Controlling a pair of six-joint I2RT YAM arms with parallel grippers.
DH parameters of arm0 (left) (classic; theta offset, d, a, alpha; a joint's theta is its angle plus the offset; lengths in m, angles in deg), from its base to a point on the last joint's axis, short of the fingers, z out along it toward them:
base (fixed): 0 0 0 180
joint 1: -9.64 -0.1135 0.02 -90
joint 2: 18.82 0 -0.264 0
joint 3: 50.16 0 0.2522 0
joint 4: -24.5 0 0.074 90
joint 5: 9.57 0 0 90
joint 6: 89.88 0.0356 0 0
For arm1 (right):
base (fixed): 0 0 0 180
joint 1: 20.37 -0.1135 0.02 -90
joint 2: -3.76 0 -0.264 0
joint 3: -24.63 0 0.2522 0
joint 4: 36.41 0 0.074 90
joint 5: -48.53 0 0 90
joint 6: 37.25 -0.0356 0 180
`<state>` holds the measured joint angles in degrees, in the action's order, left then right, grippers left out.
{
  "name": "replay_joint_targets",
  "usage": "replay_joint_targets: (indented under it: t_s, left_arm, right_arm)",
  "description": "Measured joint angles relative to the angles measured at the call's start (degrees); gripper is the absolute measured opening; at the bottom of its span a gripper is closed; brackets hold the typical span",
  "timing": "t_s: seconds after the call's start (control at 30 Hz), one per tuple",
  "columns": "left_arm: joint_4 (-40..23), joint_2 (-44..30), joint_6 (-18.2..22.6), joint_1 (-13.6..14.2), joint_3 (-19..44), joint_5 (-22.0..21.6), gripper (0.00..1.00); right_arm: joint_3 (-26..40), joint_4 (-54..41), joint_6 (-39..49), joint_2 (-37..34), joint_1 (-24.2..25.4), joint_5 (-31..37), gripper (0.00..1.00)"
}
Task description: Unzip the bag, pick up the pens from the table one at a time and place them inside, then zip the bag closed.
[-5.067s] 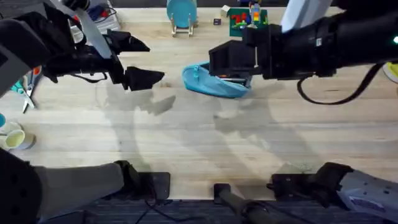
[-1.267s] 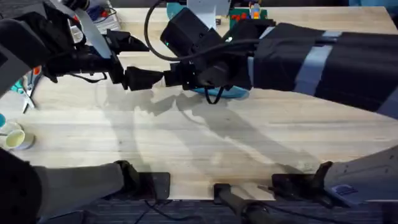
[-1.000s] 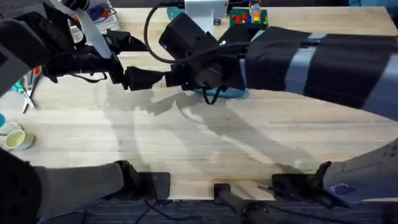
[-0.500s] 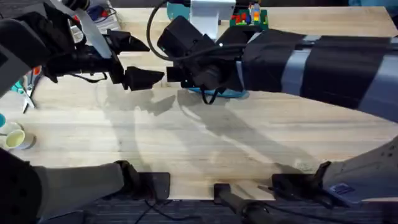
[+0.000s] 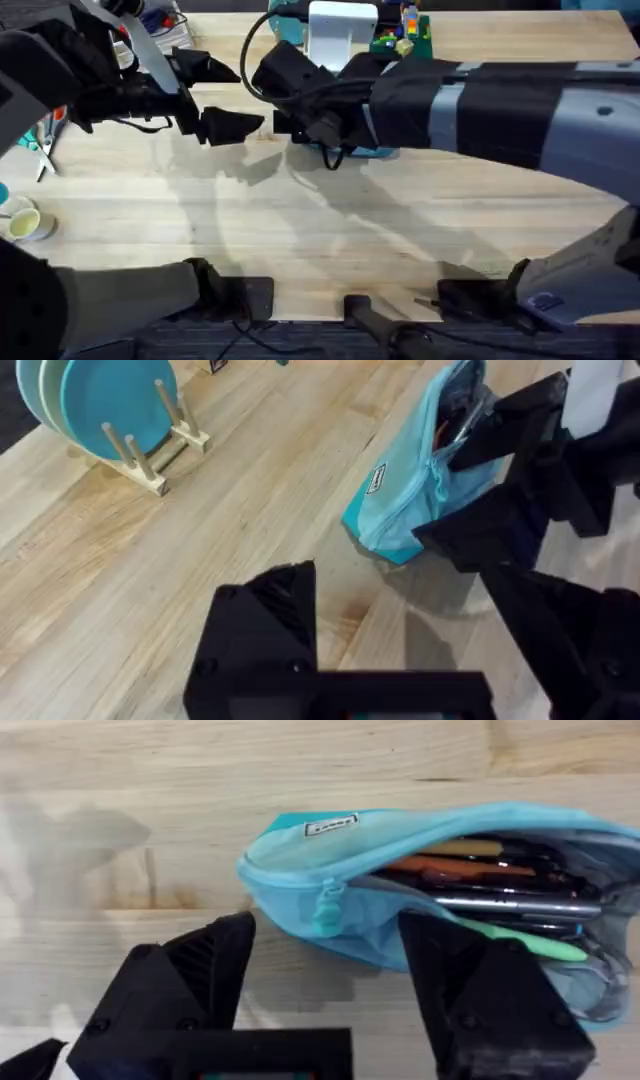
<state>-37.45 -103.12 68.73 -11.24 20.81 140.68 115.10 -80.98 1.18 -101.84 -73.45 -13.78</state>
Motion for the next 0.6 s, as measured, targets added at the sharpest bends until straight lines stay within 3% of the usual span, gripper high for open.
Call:
replay_joint_targets:
  t_s: [0.27,0.6]
  left_arm:
    - [0.0,-0.01,-0.01,0.0,0.0,0.02,0.993]
    - [0.0,0.01,-0.01,0.0,0.0,0.0,0.993]
  right_arm:
    - [0.0,0.15,-1.09,0.0,0.82,0.17,0.81]
    - [0.0,-0.5,-1.5,0.0,1.86,0.65,0.441]
